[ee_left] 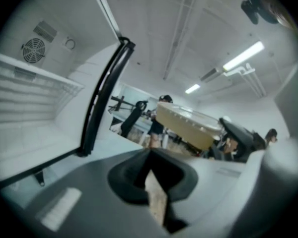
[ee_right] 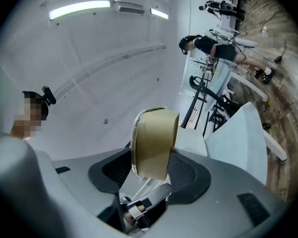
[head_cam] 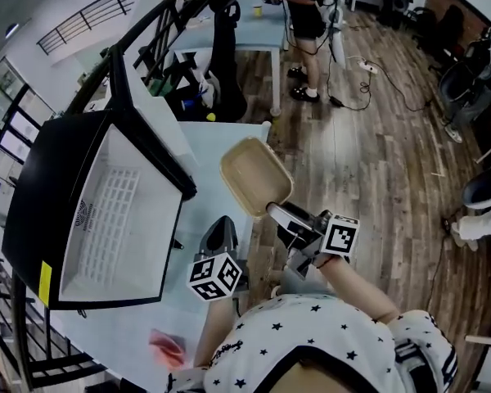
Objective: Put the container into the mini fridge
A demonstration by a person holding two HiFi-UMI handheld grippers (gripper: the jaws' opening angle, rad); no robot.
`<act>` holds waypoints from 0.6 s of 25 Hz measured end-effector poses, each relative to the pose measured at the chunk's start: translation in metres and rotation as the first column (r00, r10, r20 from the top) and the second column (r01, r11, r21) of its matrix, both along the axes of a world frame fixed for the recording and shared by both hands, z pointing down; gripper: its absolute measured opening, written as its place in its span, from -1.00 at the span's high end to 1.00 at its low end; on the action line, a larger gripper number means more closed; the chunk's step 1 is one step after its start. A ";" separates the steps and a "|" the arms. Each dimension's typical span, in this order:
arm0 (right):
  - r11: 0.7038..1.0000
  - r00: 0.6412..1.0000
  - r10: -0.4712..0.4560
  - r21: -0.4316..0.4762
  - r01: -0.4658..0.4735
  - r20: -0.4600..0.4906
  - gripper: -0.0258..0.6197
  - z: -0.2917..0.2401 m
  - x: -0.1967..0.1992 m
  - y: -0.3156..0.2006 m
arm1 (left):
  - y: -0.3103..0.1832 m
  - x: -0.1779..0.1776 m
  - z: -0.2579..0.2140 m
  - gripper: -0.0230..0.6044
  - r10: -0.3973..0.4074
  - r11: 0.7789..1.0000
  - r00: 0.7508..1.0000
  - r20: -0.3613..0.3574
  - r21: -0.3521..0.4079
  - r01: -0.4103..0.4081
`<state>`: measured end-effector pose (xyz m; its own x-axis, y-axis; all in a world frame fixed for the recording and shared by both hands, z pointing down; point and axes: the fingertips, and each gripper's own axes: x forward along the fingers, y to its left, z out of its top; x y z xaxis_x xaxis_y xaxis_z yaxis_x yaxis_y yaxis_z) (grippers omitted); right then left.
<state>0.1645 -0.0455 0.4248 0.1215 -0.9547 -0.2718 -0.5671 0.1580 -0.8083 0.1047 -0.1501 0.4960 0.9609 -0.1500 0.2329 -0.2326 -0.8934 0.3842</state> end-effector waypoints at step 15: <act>0.911 0.911 -0.411 0.011 0.412 -0.021 0.22 -0.016 0.006 -0.107 | -0.078 -0.026 -0.002 0.91 -0.403 0.915 0.915 0.000 -0.010 0.403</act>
